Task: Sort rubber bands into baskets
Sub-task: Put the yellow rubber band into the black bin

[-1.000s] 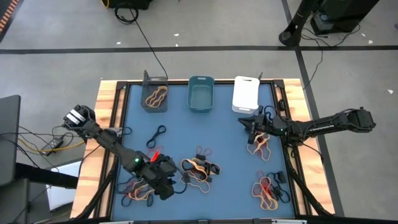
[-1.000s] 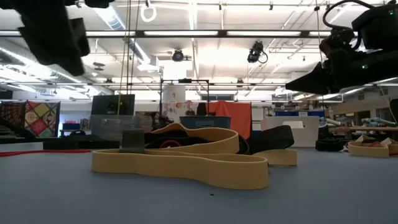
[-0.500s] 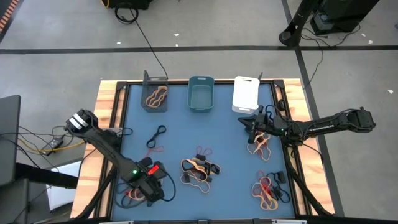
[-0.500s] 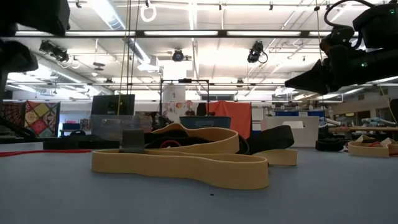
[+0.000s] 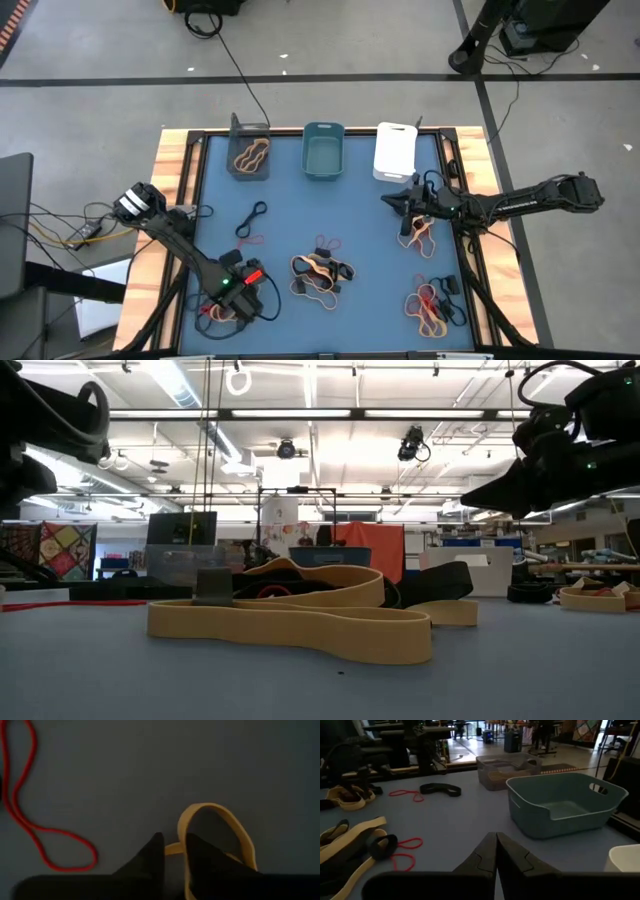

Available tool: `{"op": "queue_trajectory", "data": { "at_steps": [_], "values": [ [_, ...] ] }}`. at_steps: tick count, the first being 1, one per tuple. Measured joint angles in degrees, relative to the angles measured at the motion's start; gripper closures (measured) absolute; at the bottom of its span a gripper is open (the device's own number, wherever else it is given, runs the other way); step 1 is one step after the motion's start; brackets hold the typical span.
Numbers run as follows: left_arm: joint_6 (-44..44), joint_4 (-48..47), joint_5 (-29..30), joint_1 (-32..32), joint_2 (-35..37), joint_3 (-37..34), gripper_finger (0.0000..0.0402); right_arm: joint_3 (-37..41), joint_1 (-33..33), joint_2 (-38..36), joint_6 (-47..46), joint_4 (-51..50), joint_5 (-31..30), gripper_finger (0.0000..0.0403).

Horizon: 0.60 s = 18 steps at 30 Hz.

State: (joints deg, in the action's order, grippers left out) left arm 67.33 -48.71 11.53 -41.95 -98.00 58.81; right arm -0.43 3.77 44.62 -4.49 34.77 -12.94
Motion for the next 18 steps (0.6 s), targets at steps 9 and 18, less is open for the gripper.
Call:
{"op": "queue_trajectory", "data": {
  "at_steps": [9, 18],
  "values": [
    [-0.54, 2.39, -0.68, 0.19, 0.00, 1.24, 0.0390, 0.00, 0.00, 0.00, 1.03, 0.66, 0.84, 0.0387],
    [-0.79, -8.32, 1.11, 1.14, 0.02, 9.03, 0.0394, 0.00, 0.00, 0.00, 1.69, 0.28, 1.42, 0.0392]
  ]
}}
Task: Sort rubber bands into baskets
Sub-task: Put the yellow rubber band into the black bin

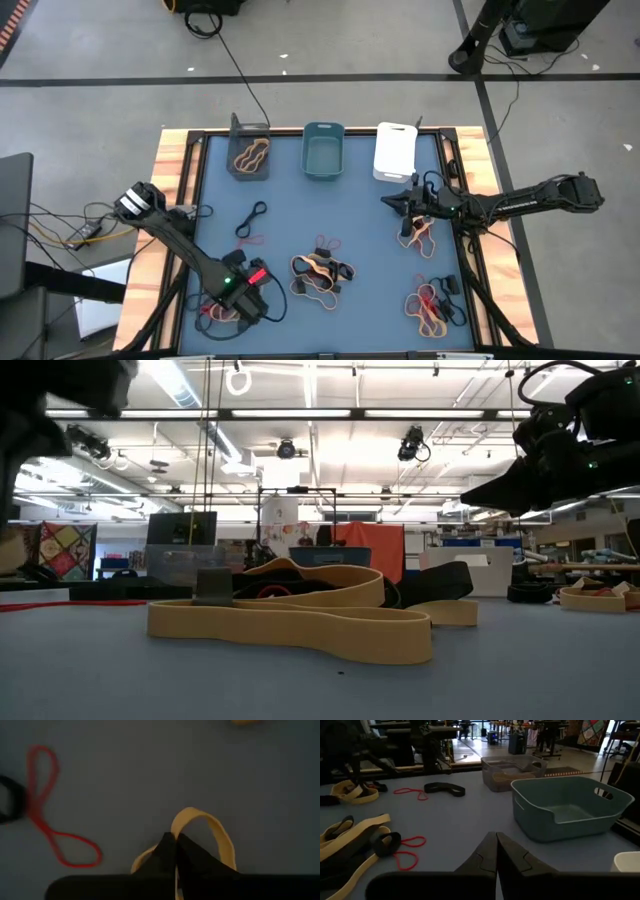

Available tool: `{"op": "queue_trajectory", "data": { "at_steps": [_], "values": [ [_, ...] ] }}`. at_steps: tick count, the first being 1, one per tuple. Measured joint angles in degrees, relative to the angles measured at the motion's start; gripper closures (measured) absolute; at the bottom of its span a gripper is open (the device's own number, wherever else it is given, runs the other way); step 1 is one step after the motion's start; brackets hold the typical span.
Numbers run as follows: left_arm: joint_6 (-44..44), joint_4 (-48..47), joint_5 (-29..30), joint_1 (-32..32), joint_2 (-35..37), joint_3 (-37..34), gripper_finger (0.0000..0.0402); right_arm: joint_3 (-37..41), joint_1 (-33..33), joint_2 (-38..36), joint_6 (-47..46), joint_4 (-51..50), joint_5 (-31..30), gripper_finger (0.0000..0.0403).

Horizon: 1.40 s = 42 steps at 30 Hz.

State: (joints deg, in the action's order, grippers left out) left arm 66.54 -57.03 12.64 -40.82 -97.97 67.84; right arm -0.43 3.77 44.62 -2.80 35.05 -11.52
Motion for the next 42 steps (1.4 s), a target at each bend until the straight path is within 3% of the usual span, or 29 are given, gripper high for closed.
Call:
{"op": "queue_trajectory", "data": {
  "at_steps": [7, 11, 20, 26, 32, 42],
  "values": [
    [1.12, -10.04, 5.92, 0.31, 0.02, 6.28, 0.0395, 0.00, 0.02, 0.00, 1.53, 0.02, 0.87, 0.0387],
    [3.38, -15.13, 6.29, 1.13, 0.04, 9.02, 0.0395, 0.00, 0.12, 0.00, 3.06, 0.53, 0.83, 0.0391],
    [7.11, -25.98, 11.70, 4.02, 0.07, 12.33, 0.0396, -0.02, 0.13, 0.00, 5.55, 2.68, 0.80, 0.0391],
    [6.68, -30.45, 13.07, 10.59, 1.15, 12.37, 0.0396, -0.02, 0.13, 0.00, 6.34, 3.75, 0.74, 0.0391],
    [-0.20, -30.62, 13.99, 18.90, 4.06, 12.34, 0.0396, -0.04, 0.17, 0.00, 7.18, 3.97, 0.70, 0.0391],
    [-9.54, -31.39, 21.49, 32.91, 12.57, 12.34, 0.0396, -0.04, 0.24, 0.00, 7.64, 4.70, 0.63, 0.0391]
  ]
}}
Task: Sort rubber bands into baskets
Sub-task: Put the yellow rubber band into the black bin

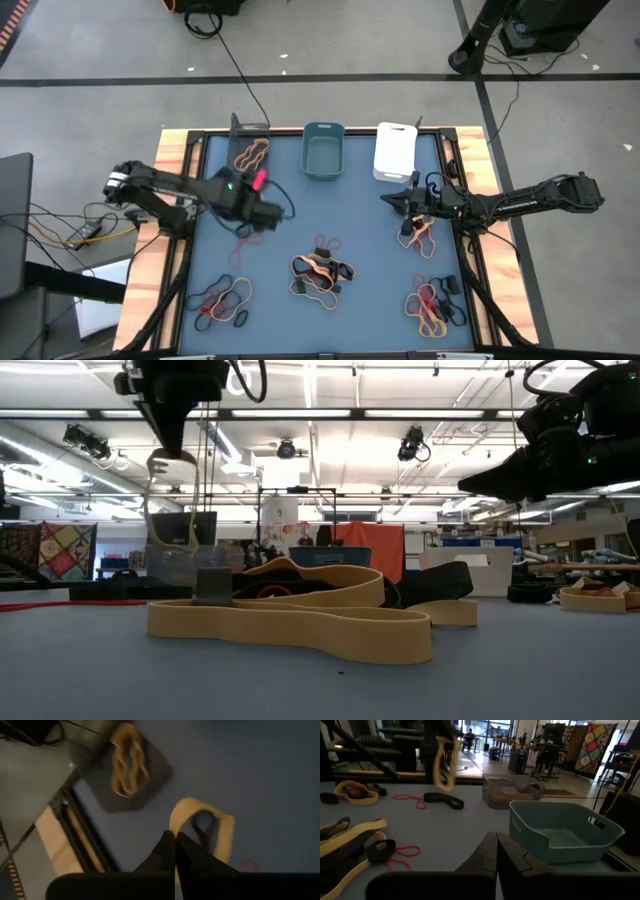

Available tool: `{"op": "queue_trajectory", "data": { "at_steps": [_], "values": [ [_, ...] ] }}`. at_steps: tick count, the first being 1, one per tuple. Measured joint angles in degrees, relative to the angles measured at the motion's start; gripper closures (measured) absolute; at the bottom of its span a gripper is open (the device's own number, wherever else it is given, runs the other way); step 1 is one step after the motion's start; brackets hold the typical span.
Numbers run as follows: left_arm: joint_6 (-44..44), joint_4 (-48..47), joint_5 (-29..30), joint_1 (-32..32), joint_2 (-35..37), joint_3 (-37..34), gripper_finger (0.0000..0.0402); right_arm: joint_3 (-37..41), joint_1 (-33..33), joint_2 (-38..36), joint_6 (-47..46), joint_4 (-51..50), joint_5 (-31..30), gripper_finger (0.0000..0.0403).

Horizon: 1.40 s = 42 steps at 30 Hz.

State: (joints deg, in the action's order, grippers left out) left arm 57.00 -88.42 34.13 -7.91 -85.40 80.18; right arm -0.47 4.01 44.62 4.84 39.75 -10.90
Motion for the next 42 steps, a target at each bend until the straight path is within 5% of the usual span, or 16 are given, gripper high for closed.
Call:
{"op": "queue_trajectory", "data": {
  "at_steps": [6, 21, 42],
  "values": [
    [-5.68, 1.47, 5.30, 9.03, 2.42, -0.02, 0.0396, -0.10, 2.01, -0.02, -0.52, 2.43, 0.05, 0.0391],
    [-28.81, 20.77, 6.58, 30.69, 2.20, -0.53, 0.0396, -0.28, 6.04, 0.00, -3.78, 2.53, 4.03, 0.0391],
    [-43.51, 46.93, -5.33, 47.05, 2.18, -19.65, 0.0396, -0.31, 10.24, 0.00, -9.08, -0.90, 7.58, 0.0391]
  ]
}}
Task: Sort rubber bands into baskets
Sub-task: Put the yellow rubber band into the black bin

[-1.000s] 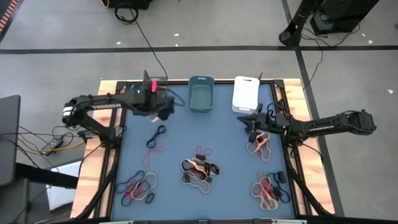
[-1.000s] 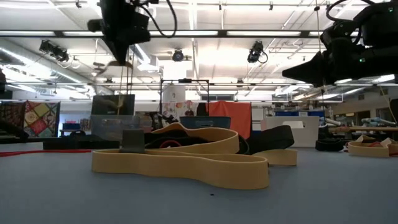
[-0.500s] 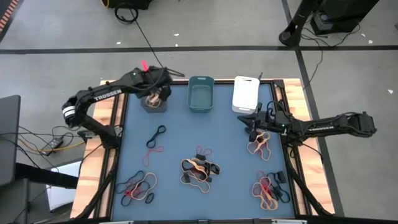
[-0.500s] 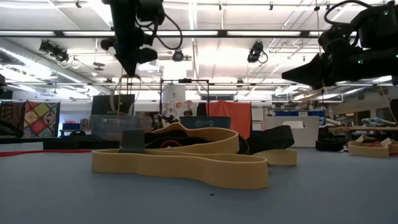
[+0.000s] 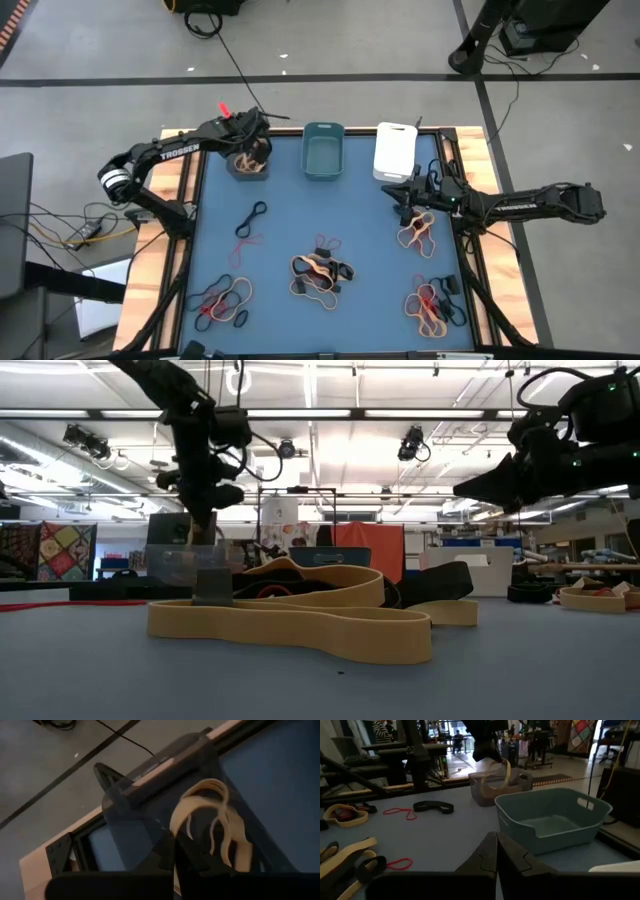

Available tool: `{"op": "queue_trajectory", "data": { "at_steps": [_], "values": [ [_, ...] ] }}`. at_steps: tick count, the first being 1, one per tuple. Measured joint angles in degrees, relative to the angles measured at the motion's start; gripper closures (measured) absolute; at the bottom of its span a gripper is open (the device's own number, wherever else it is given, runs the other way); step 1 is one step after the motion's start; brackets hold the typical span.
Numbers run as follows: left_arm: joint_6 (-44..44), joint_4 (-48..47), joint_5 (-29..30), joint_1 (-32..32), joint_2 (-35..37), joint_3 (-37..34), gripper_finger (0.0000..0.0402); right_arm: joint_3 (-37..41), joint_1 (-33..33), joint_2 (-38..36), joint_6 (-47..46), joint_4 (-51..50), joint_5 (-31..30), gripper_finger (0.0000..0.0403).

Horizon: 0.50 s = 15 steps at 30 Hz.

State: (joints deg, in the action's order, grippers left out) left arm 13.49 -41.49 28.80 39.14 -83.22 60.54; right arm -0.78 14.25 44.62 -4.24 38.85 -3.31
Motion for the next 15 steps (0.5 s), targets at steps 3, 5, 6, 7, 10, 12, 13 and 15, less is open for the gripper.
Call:
{"op": "queue_trajectory", "data": {
  "at_steps": [3, 5, 6, 7, 10, 12, 13, 15],
  "values": [
    [0.03, 0.13, -0.31, 0.99, 0.00, -0.89, 0.0392, -0.25, 0.94, 0.00, -2.15, -0.32, 0.02, 0.0391],
    [-0.14, 0.08, -0.59, 1.19, 0.00, -0.90, 0.0381, -1.49, 1.53, 0.00, -3.44, -2.42, 0.03, 0.0391],
    [-0.89, 0.19, -0.74, 1.23, 0.00, -0.90, 0.0372, -2.42, 1.77, 0.00, -3.91, -4.03, 0.17, 0.0391],
    [-1.26, 0.50, -1.31, 1.26, 0.00, -0.90, 0.0362, -3.57, 2.00, 0.00, -4.48, -6.13, 0.26, 0.0391],
    [-1.75, 1.94, -4.83, 1.49, 0.00, -0.90, 0.0325, -7.16, 2.37, 0.01, -6.48, -12.99, 0.44, 0.0391],
    [-2.76, 1.71, -6.89, 1.50, 0.00, -0.90, 0.0300, -9.25, 2.37, 0.02, -8.44, -16.85, 0.46, 0.0391],
    [-2.83, 1.41, -7.19, 1.50, 0.00, -0.90, 0.0288, -10.27, 2.37, 0.02, -9.58, -18.66, 0.47, 0.0391],
    [-2.90, 0.61, -7.30, 1.44, 0.00, -0.90, 0.0272, -12.25, 2.37, 0.02, -11.40, -22.32, 1.46, 0.0391]
  ]
}}
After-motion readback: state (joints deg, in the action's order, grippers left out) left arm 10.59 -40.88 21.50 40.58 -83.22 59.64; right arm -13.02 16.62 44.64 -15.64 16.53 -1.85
